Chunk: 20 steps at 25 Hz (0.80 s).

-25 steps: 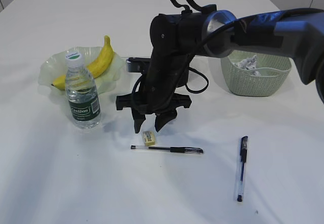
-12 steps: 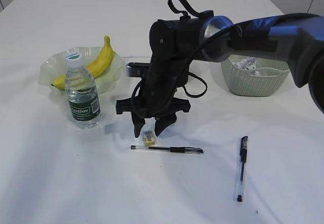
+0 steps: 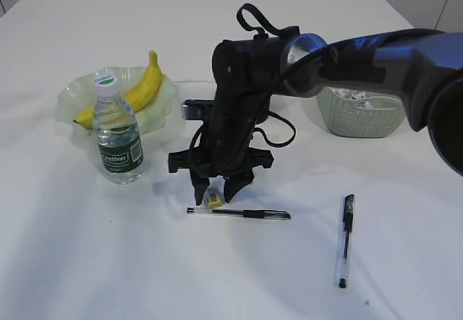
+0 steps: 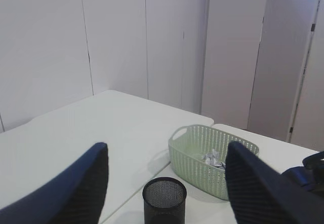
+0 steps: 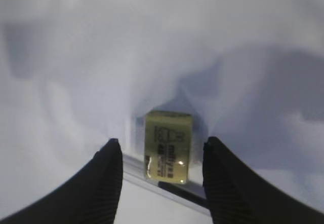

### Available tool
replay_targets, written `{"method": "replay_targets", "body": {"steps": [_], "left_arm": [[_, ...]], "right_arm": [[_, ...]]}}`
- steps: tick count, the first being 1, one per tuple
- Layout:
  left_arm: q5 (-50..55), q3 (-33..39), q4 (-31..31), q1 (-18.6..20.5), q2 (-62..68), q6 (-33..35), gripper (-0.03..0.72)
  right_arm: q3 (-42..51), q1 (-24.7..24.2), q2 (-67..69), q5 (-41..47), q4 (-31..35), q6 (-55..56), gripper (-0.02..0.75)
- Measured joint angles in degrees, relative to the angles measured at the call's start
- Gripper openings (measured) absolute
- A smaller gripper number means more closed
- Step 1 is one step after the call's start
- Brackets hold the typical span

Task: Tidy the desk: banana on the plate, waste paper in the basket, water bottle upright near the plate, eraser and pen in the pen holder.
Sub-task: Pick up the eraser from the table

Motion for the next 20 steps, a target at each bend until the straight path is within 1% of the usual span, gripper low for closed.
{"method": "replay_targets", "body": {"steps": [13,20], "left_arm": [[0.13,0.0,0.0,0.0,0.0,0.0,0.506],[0.27,0.0,0.0,0.0,0.0,0.0,0.506]], "right_arm": [[0.0,0.0,0.47,-0.11,-1.33,0.0,0.386],[0.0,0.0,0.47,-0.11,-3.36,0.0,0.386]]}}
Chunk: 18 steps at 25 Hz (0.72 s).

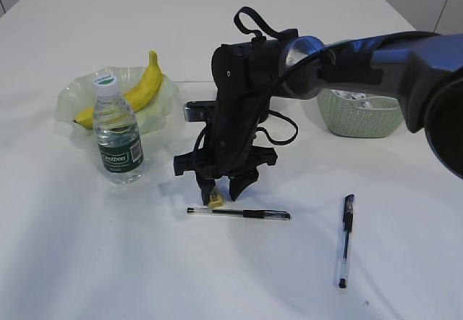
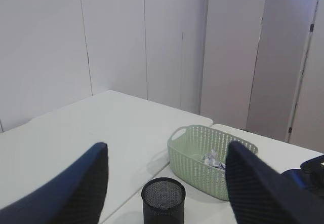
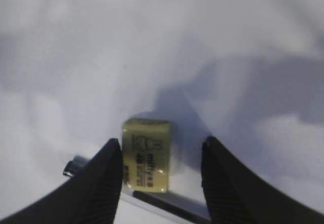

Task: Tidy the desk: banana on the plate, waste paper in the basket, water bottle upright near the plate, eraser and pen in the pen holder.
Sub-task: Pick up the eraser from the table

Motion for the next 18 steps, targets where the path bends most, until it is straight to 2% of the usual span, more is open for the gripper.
{"method": "replay_targets", "body": {"steps": [18], "left_arm": [[1.24,0.0,0.0,0.0,0.0,0.0,0.506]], "right_arm": [[-0.12,0.0,0.05,1.14,-5.14,0.0,0.386]]}}
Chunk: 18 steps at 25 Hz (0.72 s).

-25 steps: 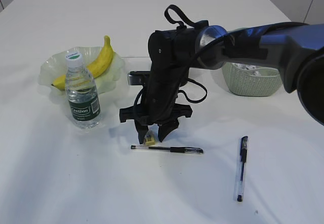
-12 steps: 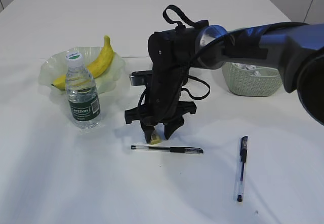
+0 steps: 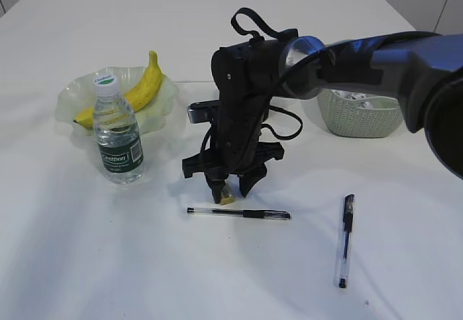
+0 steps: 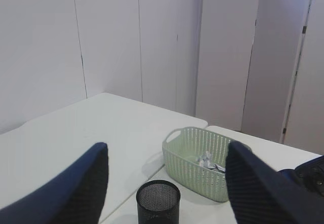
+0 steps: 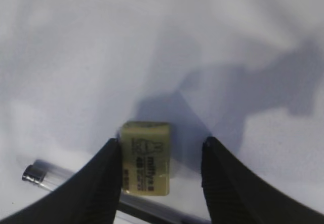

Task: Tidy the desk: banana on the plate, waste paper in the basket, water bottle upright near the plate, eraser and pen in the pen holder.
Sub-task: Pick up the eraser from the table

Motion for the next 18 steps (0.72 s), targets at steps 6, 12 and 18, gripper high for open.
{"method": "replay_targets", "body": {"steps": [6,12,18], "left_arm": [[0.0,0.0,0.0,0.0,0.0,0.0,0.506],[0.0,0.0,0.0,0.0,0.0,-0.04,0.506],[0.0,0.0,0.0,0.0,0.0,-0.04,0.506]], "right_arm": [[0.0,0.0,0.0,-1.41,-0.33,0.0,0.386],[0.0,0.0,0.08,-1.27,-0.33,0.0,0.382],[0.0,0.0,0.08,-0.3,-0.41,0.0,0.287]]}}
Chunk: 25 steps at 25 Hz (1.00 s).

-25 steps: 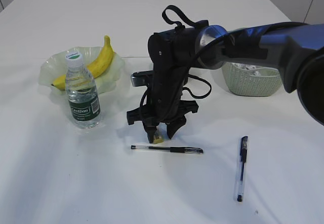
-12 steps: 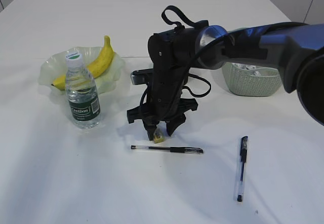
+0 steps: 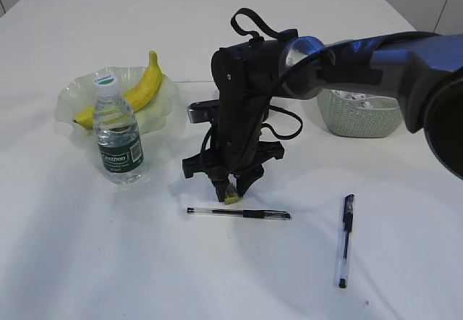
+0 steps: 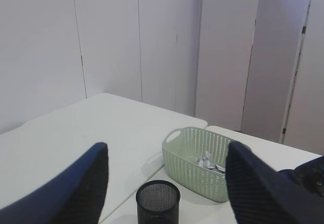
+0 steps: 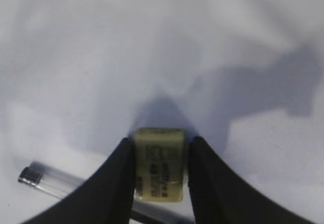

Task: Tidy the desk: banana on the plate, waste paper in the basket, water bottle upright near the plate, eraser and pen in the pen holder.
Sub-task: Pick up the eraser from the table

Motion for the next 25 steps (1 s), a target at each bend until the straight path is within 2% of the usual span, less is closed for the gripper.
{"method": "replay_targets", "body": {"steps": [4,8,16,25], "left_arm": [[0.0,0.0,0.0,0.0,0.0,0.0,0.506],[0.0,0.0,0.0,0.0,0.0,0.0,0.505],[0.0,0.0,0.0,0.0,0.0,0.0,0.486],[0.0,0.0,0.0,0.0,0.0,0.0,0.484]], "right_arm": [[0.0,0.0,0.0,0.14,0.0,0.0,0.202],[-0.02,0.0,0.0,0.26,0.0,0.0,0.169],[-2.02,0.0,0.29,2.89,-0.15,0.0,0.167],[-13.02,0.0,0.29,7.26,-0.62,-0.1,0.165]]}}
